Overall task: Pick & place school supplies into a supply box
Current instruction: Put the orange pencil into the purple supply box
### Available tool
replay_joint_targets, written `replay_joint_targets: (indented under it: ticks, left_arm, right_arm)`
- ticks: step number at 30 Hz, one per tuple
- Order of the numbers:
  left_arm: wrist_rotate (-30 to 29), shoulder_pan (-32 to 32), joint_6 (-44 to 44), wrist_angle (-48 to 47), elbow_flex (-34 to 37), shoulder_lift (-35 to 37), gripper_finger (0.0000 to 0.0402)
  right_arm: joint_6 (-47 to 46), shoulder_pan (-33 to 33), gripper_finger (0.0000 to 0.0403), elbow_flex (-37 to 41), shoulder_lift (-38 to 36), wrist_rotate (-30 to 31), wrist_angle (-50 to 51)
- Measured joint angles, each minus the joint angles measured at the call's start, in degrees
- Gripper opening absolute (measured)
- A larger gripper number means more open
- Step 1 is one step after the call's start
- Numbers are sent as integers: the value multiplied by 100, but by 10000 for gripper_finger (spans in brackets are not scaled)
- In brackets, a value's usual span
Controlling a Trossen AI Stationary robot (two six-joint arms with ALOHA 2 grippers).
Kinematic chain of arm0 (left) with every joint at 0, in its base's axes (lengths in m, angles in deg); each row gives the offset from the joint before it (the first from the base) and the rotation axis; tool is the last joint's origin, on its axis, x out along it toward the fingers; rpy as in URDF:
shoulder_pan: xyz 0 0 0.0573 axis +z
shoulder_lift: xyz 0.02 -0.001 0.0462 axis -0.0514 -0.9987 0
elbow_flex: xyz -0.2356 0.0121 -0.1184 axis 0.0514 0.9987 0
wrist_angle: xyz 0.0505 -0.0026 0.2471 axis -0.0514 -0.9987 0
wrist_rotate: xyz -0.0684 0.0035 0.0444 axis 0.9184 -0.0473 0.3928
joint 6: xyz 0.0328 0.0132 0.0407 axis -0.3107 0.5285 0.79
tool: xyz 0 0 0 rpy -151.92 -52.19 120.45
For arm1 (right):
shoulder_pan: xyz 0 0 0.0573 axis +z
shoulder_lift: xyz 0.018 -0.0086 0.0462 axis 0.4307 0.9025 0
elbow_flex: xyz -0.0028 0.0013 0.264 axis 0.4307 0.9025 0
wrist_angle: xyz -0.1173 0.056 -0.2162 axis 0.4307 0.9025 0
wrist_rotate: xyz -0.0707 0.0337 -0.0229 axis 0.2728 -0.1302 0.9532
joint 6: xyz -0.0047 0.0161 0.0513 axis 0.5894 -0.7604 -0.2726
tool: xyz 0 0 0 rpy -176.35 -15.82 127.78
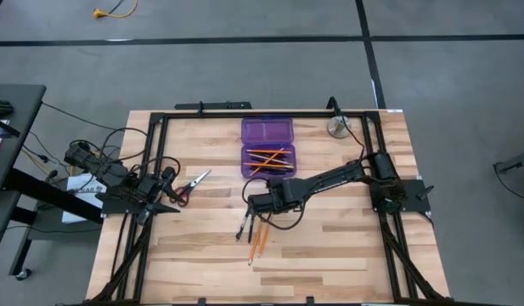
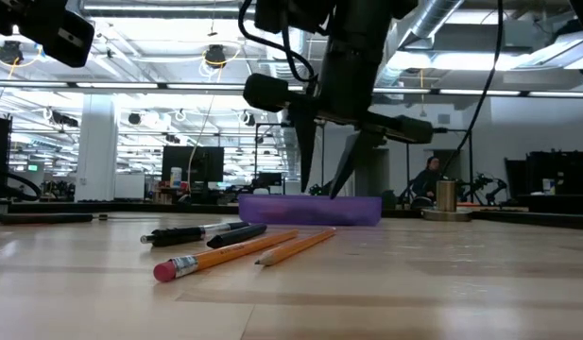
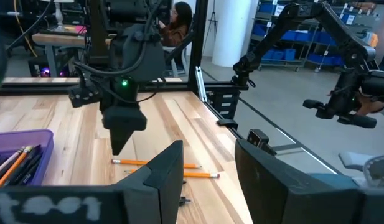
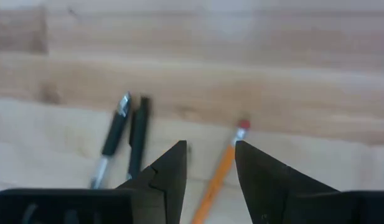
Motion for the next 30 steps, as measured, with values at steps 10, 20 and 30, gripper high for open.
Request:
replay_joint_targets:
  ticks: [10,20,30]
  left_arm:
    - [16,0,4,26,13,-1,132]
    - [16,0,2,17,17,0,132]
    - [19,0,0,13,20,0,132]
  right_arm:
    - [-21,-25,128,-1,0,94,4]
    - [-49,-16,128,-1,0,101,83]
    - [-133,-16,128,-7,30,114,120]
